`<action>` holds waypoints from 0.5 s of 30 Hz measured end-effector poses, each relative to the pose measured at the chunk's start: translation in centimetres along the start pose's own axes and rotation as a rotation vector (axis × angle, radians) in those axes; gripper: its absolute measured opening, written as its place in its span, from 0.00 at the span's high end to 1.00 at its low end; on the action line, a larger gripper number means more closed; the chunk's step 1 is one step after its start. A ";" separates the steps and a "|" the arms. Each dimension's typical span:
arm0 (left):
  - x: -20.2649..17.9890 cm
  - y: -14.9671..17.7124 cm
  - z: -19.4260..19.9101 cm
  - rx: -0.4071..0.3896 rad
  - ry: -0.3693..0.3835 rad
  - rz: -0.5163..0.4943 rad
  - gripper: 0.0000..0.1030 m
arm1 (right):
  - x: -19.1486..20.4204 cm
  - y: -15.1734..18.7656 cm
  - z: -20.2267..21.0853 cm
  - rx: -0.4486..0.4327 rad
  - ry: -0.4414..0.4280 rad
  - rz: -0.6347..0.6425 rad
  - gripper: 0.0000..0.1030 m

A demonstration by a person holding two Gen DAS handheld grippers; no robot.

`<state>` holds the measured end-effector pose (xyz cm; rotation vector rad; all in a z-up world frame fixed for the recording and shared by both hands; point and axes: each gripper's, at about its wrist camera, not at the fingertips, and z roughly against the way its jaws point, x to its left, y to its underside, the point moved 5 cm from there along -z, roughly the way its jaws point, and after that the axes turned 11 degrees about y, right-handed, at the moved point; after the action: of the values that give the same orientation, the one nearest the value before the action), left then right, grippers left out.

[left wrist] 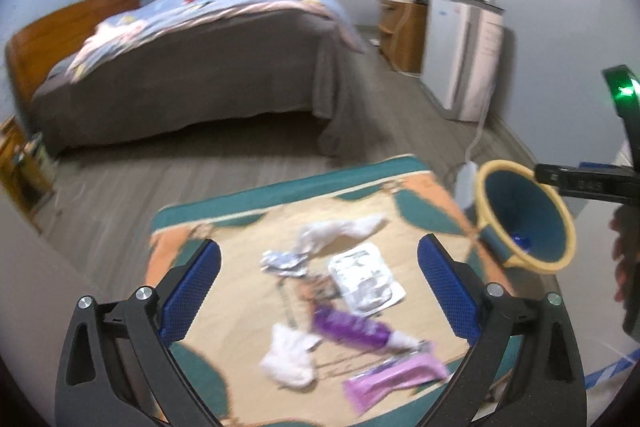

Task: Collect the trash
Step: 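Move both grippers back over the trash on the cushion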

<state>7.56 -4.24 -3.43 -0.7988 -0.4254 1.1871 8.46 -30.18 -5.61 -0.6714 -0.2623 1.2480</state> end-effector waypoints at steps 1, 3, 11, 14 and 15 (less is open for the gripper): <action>0.8 0.3 0.1 0.001 -0.017 0.008 0.05 | 0.8 0.2 0.3 0.001 -0.009 0.006 0.06; 2.7 0.8 0.3 0.006 -0.059 0.033 0.05 | 2.4 0.5 0.9 0.005 -0.022 0.015 0.06; 6.5 2.4 0.6 0.040 -0.095 0.083 0.05 | 7.2 3.7 1.0 0.084 -0.052 0.026 0.06; 7.0 2.7 0.6 0.053 -0.106 0.059 0.05 | 8.7 5.4 0.3 0.119 -0.020 0.075 0.06; 7.1 2.8 0.6 0.057 -0.113 0.045 0.05 | 9.2 6.0 0.1 0.124 -0.009 0.098 0.06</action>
<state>7.74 3.03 -5.92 -0.6976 -0.4657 1.2852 6.59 -20.62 -10.70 -0.5775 -0.1599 1.3496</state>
